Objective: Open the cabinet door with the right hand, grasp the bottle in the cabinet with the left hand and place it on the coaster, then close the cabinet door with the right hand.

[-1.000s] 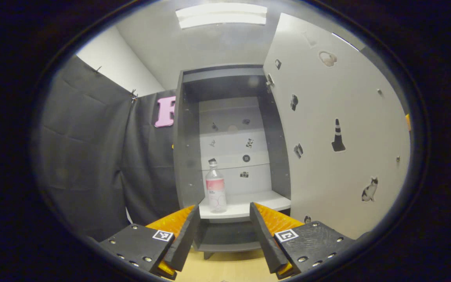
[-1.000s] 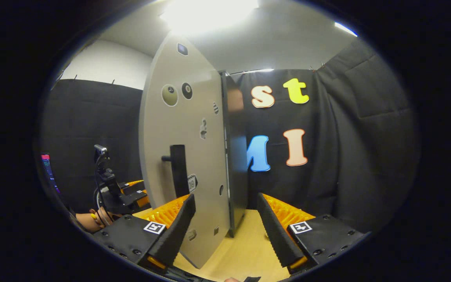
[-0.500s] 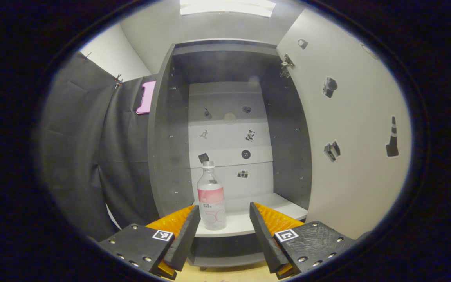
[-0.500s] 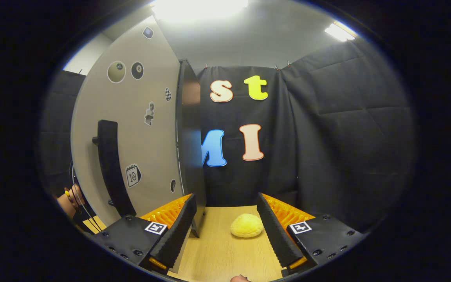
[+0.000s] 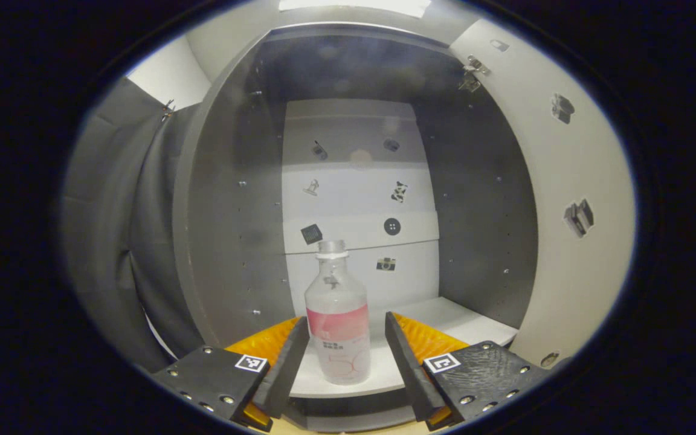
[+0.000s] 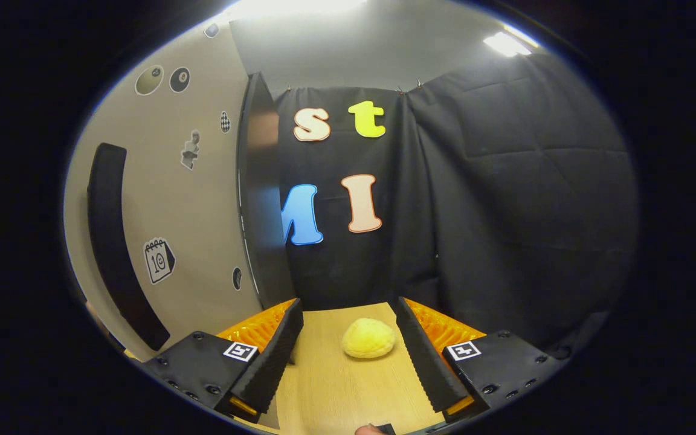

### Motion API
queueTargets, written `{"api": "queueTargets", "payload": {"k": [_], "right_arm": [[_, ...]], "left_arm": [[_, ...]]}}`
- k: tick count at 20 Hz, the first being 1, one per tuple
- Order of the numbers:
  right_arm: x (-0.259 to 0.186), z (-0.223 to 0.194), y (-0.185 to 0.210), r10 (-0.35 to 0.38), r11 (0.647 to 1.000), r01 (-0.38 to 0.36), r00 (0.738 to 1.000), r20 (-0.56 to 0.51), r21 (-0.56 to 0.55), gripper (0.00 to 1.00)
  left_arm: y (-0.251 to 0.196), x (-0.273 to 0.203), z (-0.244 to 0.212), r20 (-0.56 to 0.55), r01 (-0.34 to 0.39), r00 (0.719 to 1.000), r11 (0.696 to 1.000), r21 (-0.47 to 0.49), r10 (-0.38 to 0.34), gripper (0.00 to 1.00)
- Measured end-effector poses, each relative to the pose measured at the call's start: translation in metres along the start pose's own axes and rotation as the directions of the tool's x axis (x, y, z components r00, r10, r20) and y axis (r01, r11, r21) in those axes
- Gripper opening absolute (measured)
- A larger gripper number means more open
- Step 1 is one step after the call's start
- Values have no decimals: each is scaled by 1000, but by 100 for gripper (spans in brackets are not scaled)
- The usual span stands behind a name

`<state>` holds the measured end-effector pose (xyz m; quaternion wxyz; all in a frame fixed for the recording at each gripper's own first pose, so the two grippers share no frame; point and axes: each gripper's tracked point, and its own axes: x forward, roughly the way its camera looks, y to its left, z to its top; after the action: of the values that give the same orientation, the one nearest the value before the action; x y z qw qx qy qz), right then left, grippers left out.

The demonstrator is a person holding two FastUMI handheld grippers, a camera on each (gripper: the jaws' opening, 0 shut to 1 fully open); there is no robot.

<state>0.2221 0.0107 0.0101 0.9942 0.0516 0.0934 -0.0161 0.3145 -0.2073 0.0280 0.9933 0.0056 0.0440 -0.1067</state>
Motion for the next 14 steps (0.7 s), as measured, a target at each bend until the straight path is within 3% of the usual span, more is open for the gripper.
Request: {"api": "queueTargets", "payload": {"k": [2, 3, 4, 6, 11, 12, 14], "right_arm": [[3, -2, 4, -12, 1000, 12, 1000, -2, 1, 98], [4, -3, 3, -22, 1000, 22, 1000, -1, -1, 93], [6, -4, 4, -31, 1000, 31, 1000, -2, -2, 98], [8, -6, 5, -38, 999, 38, 999, -6, 4, 93], [11, -12, 5, -39, 999, 39, 999, -22, 12, 98], [12, -12, 5, -35, 999, 35, 999, -23, 13, 93], [12, -12, 4, -28, 1000, 28, 999, -25, 11, 93]], "left_arm": [[2, 13, -7, -12, 6, 1000, 1000, 1, -6, 77], [3, 19, -9, -13, 7, 1000, 1000, 6, -7, 77], [3, 22, -11, -15, 8, 1000, 1000, 10, -8, 76], [5, 28, -13, -15, 10, 1000, 1000, 16, -10, 76], [6, 32, -18, -32, 9, 999, 999, 35, -8, 79], [6, 32, -18, -30, 8, 1000, 999, 33, -7, 78], [5, 31, -17, -31, 7, 999, 1000, 24, -6, 73]]}}
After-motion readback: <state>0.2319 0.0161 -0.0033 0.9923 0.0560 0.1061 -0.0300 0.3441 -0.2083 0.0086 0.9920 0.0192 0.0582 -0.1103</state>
